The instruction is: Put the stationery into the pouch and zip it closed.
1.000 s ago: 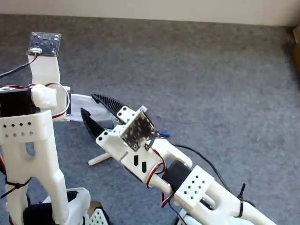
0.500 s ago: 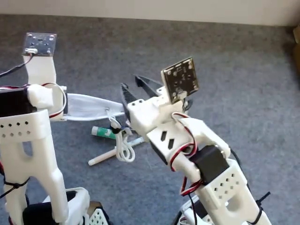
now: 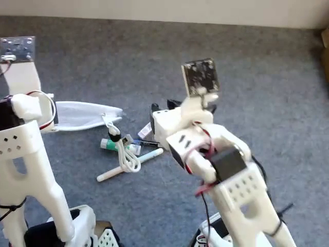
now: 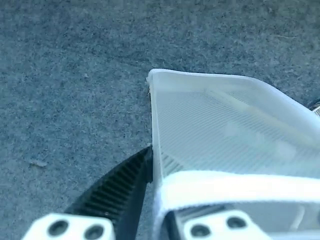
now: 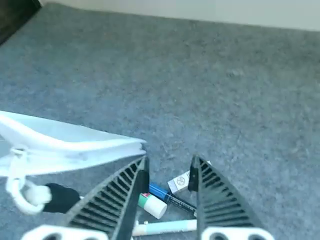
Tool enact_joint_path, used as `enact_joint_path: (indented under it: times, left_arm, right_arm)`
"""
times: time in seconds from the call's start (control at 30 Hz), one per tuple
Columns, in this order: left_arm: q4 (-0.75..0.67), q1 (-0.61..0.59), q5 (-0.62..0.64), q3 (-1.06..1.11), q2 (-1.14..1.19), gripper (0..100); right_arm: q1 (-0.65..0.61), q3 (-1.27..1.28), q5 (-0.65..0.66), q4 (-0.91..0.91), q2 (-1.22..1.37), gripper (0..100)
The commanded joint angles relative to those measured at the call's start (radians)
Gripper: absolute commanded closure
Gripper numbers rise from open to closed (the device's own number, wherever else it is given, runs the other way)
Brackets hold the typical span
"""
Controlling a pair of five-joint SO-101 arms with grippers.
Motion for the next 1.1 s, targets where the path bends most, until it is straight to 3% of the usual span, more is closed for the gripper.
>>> enact_joint_path:
  times: [0.0,0.57,1.07]
  left_arm:
    - [0.006,-0.022,0.012,-0.048,-0.004,99]
    - [0.006,-0.022,0.012,-0.047,-0.004,99]
    - [0.005,-0.019,0.014,-0.045,-0.004,99]
  right_arm:
    - [0.041,-0.059,-0.015,0.004,0.131,86.8]
    - [0.050,-0.292,-0.328,0.005,0.630,86.5]
    - [0.048,-0.486,-0.434,0.005,0.946,86.5]
